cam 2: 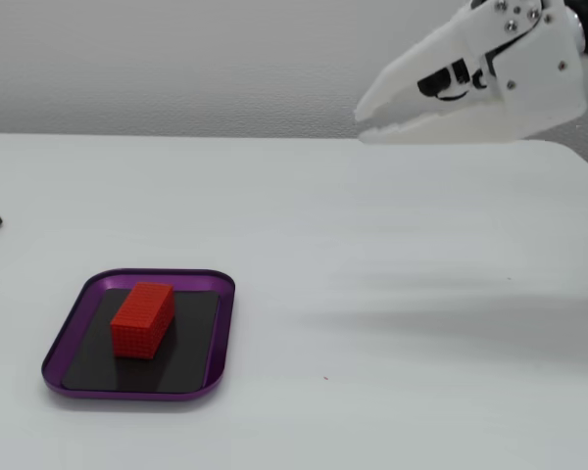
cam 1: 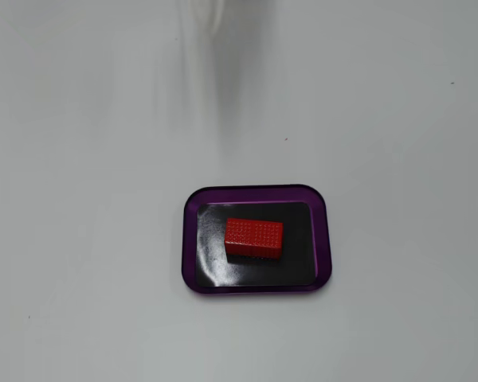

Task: Remove the cube from the box.

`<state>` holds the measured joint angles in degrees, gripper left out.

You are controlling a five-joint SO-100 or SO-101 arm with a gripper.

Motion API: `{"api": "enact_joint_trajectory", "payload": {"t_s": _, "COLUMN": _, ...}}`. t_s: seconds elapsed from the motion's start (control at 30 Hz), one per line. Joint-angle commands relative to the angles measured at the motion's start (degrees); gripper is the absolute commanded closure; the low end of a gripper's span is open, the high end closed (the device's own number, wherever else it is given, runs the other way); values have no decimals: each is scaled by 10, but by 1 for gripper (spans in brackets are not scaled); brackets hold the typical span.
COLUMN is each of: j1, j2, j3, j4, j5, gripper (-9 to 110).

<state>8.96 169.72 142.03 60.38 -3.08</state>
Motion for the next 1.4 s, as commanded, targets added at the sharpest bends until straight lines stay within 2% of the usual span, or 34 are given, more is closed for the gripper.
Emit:
{"api": "enact_joint_trajectory", "payload": {"t_s": 0.0, "j1": -1, "j2": -136, "j3": -136, "j4": -5, "j5": 4, "gripper": 102}}
{"api": "enact_joint_trajectory", "payload": {"t_s": 0.17, "j1": -6, "j2": -381, "j3": -323, "j4": 22, "j5": -4, "gripper": 101}}
{"api": "enact_joint_trajectory", "payload": {"t_s": 0.3, "j1": -9, "j2": -551, "j3": -483, "j4": 60, "j5": -52, "gripper": 93}}
{"api": "enact_joint_trajectory", "payload": {"t_s": 0.43, "j1": -10, "j2": -694, "j3": -626, "j4": 117, "j5": -57, "gripper": 84}}
{"api": "enact_joint_trajectory", "payload": {"t_s": 0.6, "j1": -10, "j2": -838, "j3": -744, "j4": 180, "j5": -57, "gripper": 80}}
{"api": "enact_joint_trajectory", "payload": {"t_s": 0.93, "j1": -49, "j2": -1001, "j3": -843, "j4": 219, "j5": -38, "gripper": 80}}
{"api": "enact_joint_trajectory", "payload": {"t_s": 1.13, "j1": -92, "j2": -1035, "j3": -853, "j4": 213, "j5": -26, "gripper": 80}}
{"api": "enact_joint_trajectory", "payload": {"t_s": 1.37, "j1": -91, "j2": -1052, "j3": -853, "j4": 193, "j5": -29, "gripper": 80}}
